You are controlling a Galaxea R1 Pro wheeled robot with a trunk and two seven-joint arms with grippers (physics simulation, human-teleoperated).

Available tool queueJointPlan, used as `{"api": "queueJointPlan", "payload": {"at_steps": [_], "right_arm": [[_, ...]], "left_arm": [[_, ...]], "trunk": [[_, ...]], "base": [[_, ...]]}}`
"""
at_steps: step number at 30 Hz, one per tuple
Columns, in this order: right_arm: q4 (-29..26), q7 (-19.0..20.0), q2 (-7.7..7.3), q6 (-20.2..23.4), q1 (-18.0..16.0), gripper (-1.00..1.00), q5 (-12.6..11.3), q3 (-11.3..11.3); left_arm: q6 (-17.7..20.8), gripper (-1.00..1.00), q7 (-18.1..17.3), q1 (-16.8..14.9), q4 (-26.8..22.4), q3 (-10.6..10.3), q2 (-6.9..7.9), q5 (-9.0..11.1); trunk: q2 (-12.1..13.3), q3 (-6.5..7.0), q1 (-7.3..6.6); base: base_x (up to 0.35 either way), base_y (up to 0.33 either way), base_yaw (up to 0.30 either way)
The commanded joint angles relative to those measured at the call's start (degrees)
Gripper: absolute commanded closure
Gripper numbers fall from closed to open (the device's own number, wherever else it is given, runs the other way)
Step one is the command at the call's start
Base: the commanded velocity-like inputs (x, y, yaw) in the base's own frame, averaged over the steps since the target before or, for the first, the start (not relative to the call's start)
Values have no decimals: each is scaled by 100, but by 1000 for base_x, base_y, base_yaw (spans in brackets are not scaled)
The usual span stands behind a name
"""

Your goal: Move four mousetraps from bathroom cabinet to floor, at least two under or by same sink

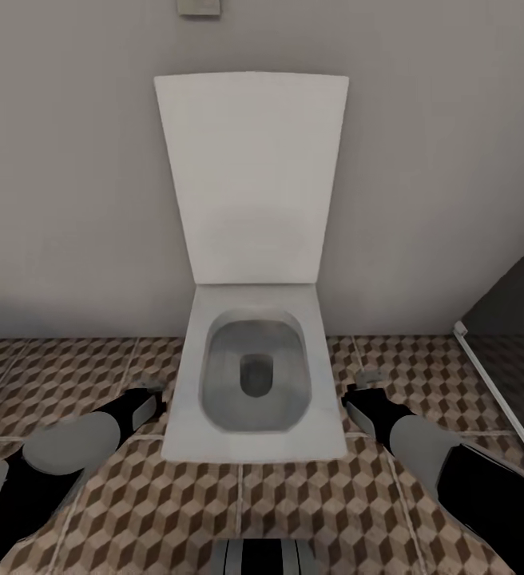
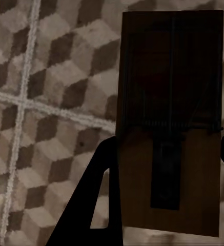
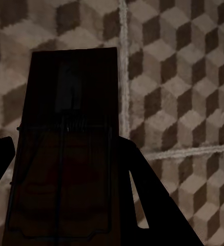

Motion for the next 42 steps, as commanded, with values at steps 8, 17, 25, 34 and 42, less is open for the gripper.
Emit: {"api": "queueJointPlan", "payload": {"at_steps": [8,17,25,34,42], "right_arm": [[-36,-25,-24,39,-3,100,-44,58],[-36,-19,-26,40,-3,100,-44,59],[-36,-16,-27,40,-3,100,-44,59],[-28,-16,-27,43,-3,100,-44,59],[-40,-16,-27,41,-3,100,-44,59]], "left_arm": [[26,100,20,-3,-1,-51,-17,44],[22,100,25,-2,5,-45,-13,44],[22,100,26,-2,5,-44,-9,45],[22,100,24,-2,10,-43,-9,51],[22,100,25,-3,13,-48,-7,52]], "trunk": [[-13,-182,19],[-25,-381,42],[-35,-559,63],[-48,-758,86],[-54,-869,99]], "base": [[0,0,0],[0,0,0],[0,0,0],[0,0,0],[0,0,0]]}}
